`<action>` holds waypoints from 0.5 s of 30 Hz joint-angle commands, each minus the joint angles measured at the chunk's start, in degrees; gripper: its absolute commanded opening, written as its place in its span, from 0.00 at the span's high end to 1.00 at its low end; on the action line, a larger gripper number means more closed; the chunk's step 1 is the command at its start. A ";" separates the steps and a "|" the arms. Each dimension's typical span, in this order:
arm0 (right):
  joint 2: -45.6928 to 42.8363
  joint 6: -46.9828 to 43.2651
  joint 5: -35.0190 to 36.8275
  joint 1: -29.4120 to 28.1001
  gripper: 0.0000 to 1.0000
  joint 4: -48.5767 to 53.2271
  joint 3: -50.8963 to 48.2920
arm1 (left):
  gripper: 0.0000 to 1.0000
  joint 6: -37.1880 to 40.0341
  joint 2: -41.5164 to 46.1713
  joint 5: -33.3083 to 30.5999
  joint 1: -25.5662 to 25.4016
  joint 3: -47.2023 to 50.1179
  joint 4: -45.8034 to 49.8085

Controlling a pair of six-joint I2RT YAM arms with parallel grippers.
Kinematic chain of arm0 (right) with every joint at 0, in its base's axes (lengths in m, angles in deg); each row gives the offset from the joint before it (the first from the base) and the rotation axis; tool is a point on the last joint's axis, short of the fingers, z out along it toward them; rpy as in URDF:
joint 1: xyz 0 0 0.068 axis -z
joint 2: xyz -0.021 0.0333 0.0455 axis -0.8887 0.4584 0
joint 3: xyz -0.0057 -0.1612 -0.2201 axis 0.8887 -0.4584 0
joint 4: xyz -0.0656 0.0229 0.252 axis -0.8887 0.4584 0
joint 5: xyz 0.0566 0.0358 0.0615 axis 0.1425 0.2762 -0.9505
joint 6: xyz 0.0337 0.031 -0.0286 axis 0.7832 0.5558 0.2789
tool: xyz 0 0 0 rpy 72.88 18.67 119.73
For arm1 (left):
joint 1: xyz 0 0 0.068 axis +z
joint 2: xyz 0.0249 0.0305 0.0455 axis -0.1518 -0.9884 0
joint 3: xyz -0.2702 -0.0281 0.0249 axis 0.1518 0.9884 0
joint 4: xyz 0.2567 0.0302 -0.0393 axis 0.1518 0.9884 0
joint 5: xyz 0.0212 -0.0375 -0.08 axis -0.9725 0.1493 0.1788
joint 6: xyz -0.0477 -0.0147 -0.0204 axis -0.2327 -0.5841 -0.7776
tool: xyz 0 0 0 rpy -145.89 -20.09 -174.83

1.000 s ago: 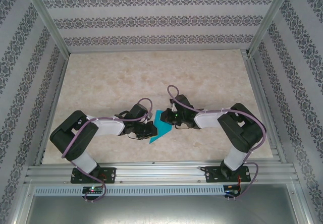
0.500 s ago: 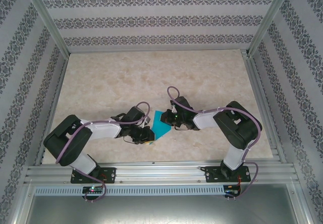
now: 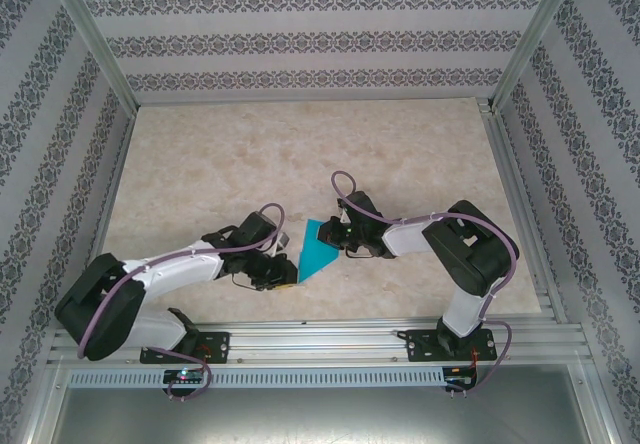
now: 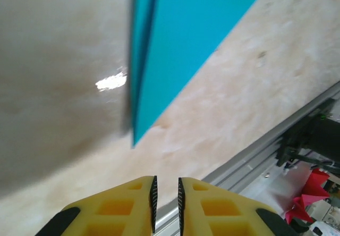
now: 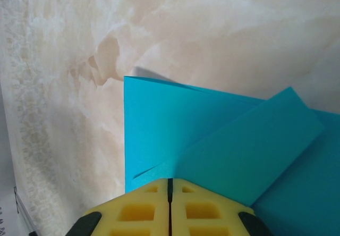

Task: Fold a paper plane with a square sheet of paper (pick it up from the middle)

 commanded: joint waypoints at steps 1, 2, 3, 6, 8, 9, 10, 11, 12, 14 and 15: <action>2.49 0.72 4.63 -0.06 0.93 4.51 -1.45 | 0.77 -1.94 -0.71 -1.86 -0.16 -2.16 -3.08; 2.39 0.69 4.68 -0.14 0.93 4.46 -1.45 | 0.77 -2.35 -2.28 -1.68 -0.13 -2.50 -5.11; 2.22 0.82 4.76 -0.16 0.93 4.43 -1.54 | 0.76 -2.74 -3.95 -1.65 -0.09 -2.95 -6.99; 2.11 0.77 4.65 -0.13 0.93 4.53 -1.39 | 0.77 -3.38 -9.17 -1.25 -0.17 -4.96 -11.54; 2.20 0.51 4.50 -0.18 0.93 4.75 -1.14 | 0.77 -3.44 -12.14 -1.62 -0.17 -5.76 -13.60; 2.20 0.53 4.41 -0.11 0.93 4.75 -1.03 | 0.77 -3.16 -13.55 -1.82 -0.17 -6.32 -13.74; 2.20 0.46 4.32 -0.11 0.93 4.82 -1.02 | 0.77 -2.72 -14.56 -1.94 -0.17 -6.84 -13.56; 2.07 0.49 4.35 -0.10 0.93 4.93 -0.92 | 0.78 -2.11 -15.72 -2.77 -0.17 -7.36 -11.81; 1.86 0.33 4.57 -0.10 0.93 5.12 -0.84 | 0.79 -1.14 -16.63 -4.51 -0.17 -7.86 -9.30; 1.68 -0.17 4.92 0.32 0.93 6.04 -0.49 | 0.83 0.38 -17.79 -7.31 -0.43 -7.79 -5.12; 1.66 -0.60 5.17 0.68 0.93 6.24 -0.32 | 0.84 1.13 -18.09 -7.79 -0.43 -7.23 -3.76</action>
